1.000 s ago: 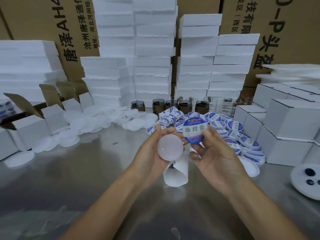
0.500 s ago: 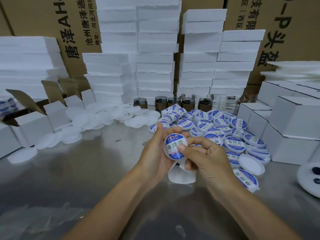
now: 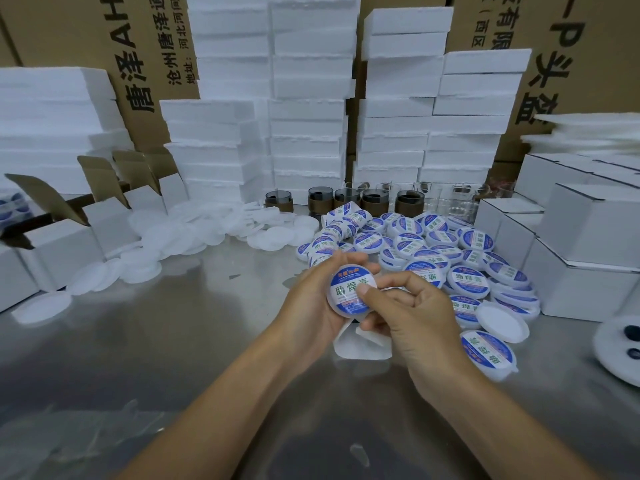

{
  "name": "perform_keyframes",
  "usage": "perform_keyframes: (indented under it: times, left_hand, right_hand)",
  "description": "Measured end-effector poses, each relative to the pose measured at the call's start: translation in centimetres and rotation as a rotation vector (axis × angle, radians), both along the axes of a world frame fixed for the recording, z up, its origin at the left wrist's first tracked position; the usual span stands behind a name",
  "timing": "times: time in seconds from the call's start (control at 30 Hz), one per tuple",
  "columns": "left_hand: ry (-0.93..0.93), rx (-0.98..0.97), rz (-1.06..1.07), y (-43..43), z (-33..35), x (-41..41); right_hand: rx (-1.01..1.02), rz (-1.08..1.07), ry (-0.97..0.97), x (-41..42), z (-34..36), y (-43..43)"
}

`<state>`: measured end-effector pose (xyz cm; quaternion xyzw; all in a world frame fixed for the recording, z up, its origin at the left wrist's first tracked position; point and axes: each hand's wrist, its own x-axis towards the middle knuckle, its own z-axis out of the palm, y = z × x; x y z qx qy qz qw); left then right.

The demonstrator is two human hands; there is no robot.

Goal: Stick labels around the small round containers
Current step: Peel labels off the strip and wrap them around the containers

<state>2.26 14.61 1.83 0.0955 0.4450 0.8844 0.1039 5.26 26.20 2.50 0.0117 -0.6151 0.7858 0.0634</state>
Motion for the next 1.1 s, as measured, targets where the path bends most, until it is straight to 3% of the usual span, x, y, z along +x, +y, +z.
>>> perform_keyframes:
  times: [0.3,0.77,0.97,1.1]
  left_hand:
    - [0.049,0.037,-0.062,-0.3,-0.2,-0.1]
    - [0.133,-0.162,0.013,-0.3,-0.3,0.1]
    - [0.206,-0.243,-0.007,-0.3,-0.2,0.4]
    - [0.232,-0.154,-0.004,-0.5,0.1,0.4]
  right_hand:
    - [-0.004,-0.023,-0.008,-0.1,-0.1,0.0]
    - [0.047,-0.065,-0.006,0.0,-0.1,0.1]
    - [0.39,-0.162,0.11,-0.3,-0.4,0.4]
    - [0.588,-0.186,0.188,-0.2,-1.0,0.4]
